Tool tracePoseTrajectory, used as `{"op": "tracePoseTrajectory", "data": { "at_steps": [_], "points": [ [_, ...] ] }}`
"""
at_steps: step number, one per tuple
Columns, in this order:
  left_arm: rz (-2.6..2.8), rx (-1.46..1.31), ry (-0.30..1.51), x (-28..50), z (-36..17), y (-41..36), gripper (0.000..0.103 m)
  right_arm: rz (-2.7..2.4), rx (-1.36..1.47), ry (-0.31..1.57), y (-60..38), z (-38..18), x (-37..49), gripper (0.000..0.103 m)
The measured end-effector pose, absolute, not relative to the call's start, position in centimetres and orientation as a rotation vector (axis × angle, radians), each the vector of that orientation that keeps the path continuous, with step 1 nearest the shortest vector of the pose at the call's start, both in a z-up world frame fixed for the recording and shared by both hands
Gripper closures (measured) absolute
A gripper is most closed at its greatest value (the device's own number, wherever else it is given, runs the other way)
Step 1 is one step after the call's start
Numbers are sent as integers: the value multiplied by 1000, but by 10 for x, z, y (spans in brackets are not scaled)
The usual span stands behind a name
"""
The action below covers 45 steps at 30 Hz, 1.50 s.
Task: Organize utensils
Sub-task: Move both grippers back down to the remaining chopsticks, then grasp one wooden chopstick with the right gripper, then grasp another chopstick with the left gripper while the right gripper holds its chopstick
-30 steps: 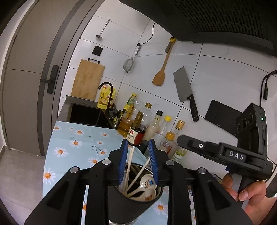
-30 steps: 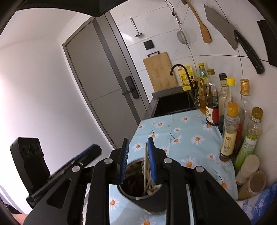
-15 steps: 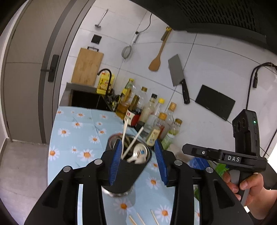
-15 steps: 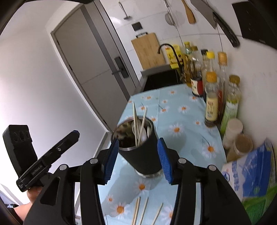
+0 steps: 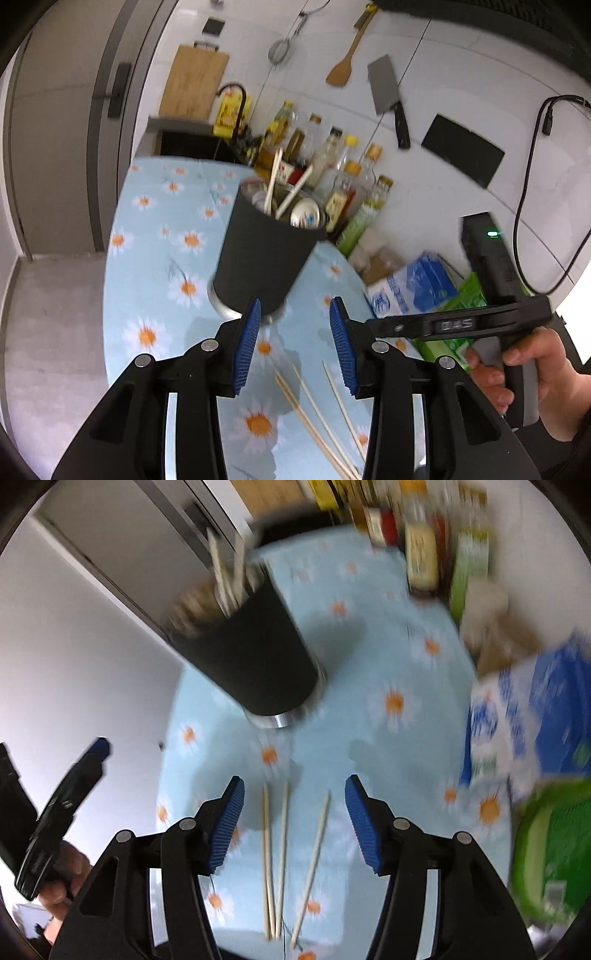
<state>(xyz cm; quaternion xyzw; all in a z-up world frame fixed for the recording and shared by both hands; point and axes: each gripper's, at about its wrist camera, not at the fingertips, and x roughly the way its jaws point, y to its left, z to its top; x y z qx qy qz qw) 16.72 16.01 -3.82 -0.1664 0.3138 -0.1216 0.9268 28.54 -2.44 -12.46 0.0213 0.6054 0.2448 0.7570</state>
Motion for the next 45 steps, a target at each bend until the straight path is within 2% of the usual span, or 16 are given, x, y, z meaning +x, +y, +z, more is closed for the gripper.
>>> {"op": "tracePoseTrajectory", "data": {
  "at_steps": [3, 7, 13, 23, 28, 39, 45],
  "points": [
    [-261, -361, 704, 164, -54, 157, 66, 490, 37, 1421, -21, -148, 284, 48],
    [-270, -390, 788, 161, -75, 155, 66, 472, 45, 1517, -14, -173, 277, 65],
    [-295, -418, 893, 152, -101, 150, 66, 411, 24, 1588, -6, -192, 278, 74],
    [-304, -431, 990, 144, -120, 147, 66, 352, -109, 1628, 20, -209, 275, 84],
    [-302, -436, 1021, 143, -123, 148, 66, 318, -176, 1619, 29, -209, 275, 95],
    [-274, -406, 1067, 151, -123, 153, 66, 377, -147, 1648, 17, -212, 282, 97],
    [-260, -415, 1083, 160, -122, 143, 66, 464, -64, 1601, -4, -187, 291, 97]
  ]
}}
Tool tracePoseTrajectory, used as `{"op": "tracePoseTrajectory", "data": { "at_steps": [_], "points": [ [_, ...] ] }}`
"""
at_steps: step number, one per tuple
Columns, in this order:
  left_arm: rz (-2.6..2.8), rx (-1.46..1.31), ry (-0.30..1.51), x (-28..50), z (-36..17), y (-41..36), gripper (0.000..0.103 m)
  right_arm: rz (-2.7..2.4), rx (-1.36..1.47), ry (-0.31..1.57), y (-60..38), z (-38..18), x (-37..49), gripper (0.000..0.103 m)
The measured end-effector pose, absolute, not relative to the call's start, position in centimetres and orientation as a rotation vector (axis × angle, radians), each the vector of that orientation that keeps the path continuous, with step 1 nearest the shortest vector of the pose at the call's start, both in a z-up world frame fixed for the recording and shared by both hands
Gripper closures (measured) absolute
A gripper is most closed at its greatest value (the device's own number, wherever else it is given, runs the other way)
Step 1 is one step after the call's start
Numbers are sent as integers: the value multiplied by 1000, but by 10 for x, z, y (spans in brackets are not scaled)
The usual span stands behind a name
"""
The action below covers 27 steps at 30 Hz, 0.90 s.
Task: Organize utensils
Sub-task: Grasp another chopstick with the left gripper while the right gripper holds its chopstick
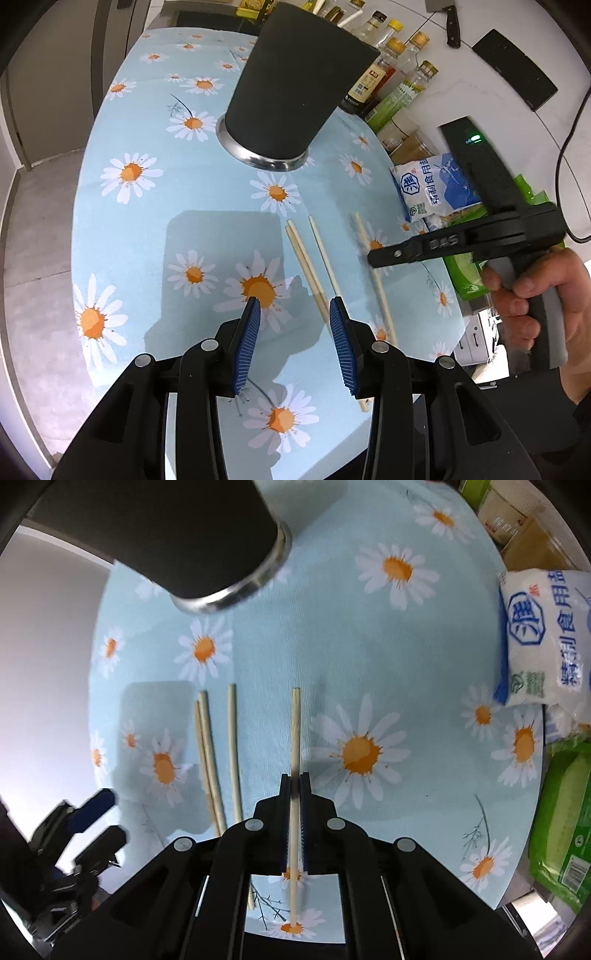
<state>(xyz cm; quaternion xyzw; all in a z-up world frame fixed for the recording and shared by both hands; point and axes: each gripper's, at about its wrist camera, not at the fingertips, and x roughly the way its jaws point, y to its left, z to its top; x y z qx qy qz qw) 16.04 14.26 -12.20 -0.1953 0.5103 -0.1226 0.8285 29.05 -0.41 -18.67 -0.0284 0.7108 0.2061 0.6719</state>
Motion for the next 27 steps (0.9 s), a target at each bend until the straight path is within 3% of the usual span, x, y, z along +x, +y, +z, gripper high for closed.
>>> {"op": "tracePoseTrajectory", "data": {
  "at_steps": [15, 27],
  "points": [
    [-83, -329, 1245, 196, -143, 102, 66, 707, 46, 1469, -54, -139, 305, 97],
    [65, -333, 1319, 209, -158, 82, 77, 838, 26, 1420, -64, -133, 305, 97]
  ]
}}
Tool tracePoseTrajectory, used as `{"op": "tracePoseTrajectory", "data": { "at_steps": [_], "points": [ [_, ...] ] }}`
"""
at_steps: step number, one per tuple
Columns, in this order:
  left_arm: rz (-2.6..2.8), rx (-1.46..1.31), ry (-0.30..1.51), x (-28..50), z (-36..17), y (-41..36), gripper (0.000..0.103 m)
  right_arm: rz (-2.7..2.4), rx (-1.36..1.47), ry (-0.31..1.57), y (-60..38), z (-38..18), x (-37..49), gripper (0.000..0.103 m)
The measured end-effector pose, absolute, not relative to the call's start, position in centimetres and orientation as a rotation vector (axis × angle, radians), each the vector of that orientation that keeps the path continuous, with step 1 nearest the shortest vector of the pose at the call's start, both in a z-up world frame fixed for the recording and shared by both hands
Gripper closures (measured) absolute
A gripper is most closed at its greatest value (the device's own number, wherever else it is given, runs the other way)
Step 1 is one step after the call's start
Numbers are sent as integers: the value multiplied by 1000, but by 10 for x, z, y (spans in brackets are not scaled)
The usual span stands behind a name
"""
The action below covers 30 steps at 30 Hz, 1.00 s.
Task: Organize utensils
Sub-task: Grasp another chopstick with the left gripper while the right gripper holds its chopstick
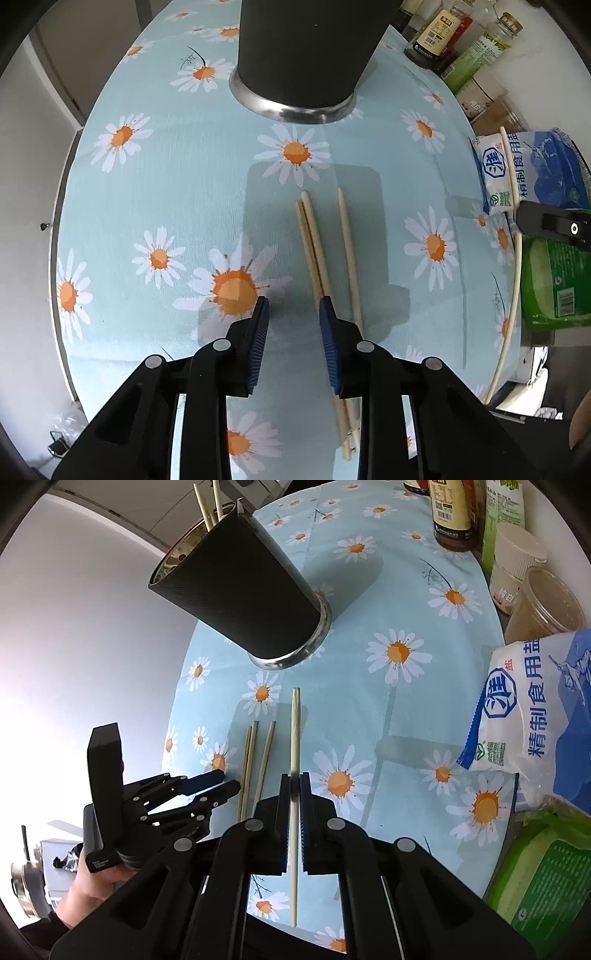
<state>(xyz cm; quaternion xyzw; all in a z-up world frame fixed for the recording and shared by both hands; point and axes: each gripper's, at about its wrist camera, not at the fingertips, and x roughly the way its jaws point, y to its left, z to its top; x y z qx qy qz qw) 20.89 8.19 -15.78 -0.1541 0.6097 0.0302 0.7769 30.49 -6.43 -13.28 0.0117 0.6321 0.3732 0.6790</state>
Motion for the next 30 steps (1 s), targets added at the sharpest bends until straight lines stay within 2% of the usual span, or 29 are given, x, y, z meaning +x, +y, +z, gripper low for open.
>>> {"op": "tracePoseTrajectory", "data": {
  "at_steps": [20, 22, 25, 30],
  "points": [
    [200, -268, 1345, 214, -160, 69, 77, 915, 79, 1443, -75, -143, 312, 97],
    [214, -219, 1350, 218, -161, 64, 83, 915, 82, 1445, -74, -145, 311, 97],
    [218, -198, 1354, 223, -160, 61, 85, 917, 82, 1446, -74, -146, 309, 97],
    [220, -197, 1338, 223, -158, 67, 96, 901, 80, 1437, -75, -144, 310, 97]
  ]
}}
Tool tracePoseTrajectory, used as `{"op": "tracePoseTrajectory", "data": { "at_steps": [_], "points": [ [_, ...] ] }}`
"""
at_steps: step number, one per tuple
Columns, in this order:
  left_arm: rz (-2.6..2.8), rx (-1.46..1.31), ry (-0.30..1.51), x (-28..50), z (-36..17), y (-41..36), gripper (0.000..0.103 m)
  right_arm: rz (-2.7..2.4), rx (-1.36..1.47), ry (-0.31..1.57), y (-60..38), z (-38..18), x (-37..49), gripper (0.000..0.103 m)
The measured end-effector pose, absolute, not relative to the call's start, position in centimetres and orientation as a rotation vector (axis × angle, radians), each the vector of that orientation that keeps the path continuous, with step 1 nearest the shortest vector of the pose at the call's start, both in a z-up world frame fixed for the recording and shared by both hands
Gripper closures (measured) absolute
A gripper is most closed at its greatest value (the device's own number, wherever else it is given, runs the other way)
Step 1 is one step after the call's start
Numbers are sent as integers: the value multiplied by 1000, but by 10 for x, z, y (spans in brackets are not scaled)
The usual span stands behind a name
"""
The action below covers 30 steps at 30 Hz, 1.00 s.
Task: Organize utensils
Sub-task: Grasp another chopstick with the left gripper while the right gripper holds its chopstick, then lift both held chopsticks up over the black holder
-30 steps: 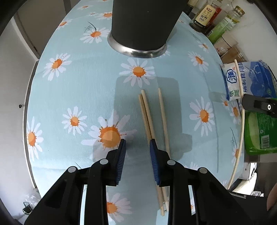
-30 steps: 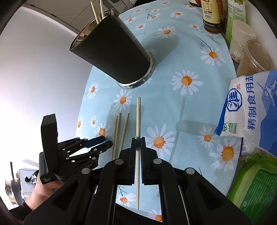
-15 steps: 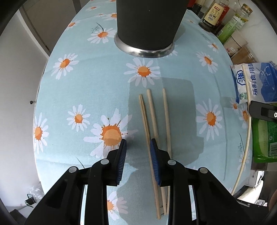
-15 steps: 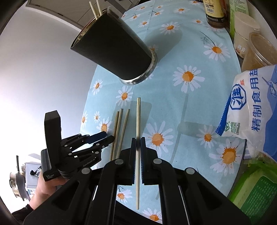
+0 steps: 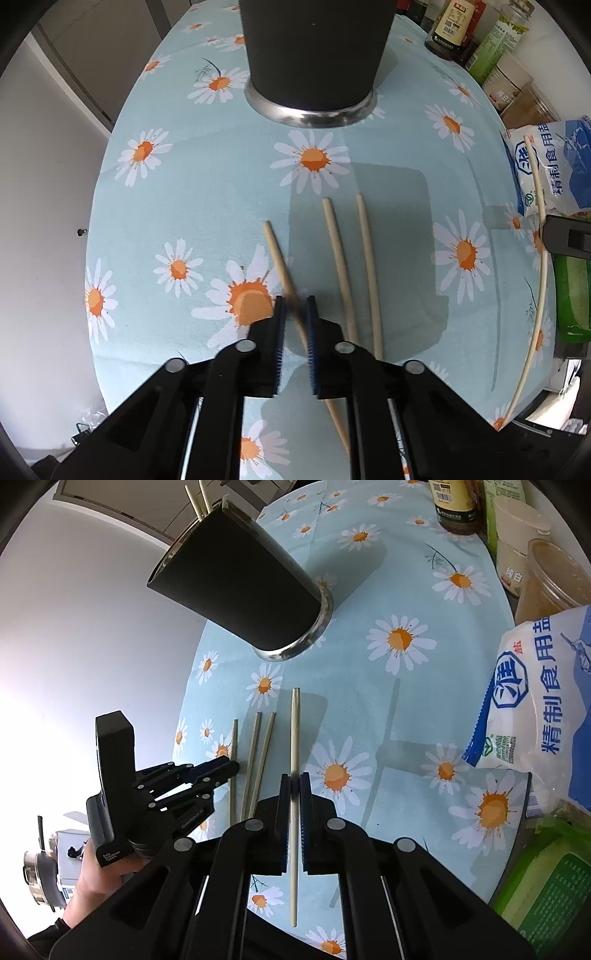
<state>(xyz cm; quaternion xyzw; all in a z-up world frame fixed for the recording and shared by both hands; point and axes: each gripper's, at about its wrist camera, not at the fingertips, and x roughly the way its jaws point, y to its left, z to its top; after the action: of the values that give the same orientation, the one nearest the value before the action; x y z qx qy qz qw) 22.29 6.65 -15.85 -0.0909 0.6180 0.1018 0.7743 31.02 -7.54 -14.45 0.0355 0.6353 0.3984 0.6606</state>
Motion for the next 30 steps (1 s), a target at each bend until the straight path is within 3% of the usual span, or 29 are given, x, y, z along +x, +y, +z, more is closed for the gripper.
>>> {"op": "tracePoseTrajectory", "data": {
  "at_steps": [13, 30],
  "points": [
    [193, -286, 1287, 212, -156, 86, 100, 903, 31, 1415, -66, -140, 309, 97],
    [151, -360, 1057, 204, -80, 96, 100, 1004, 19, 1294, -50, -111, 301, 97]
  ]
}}
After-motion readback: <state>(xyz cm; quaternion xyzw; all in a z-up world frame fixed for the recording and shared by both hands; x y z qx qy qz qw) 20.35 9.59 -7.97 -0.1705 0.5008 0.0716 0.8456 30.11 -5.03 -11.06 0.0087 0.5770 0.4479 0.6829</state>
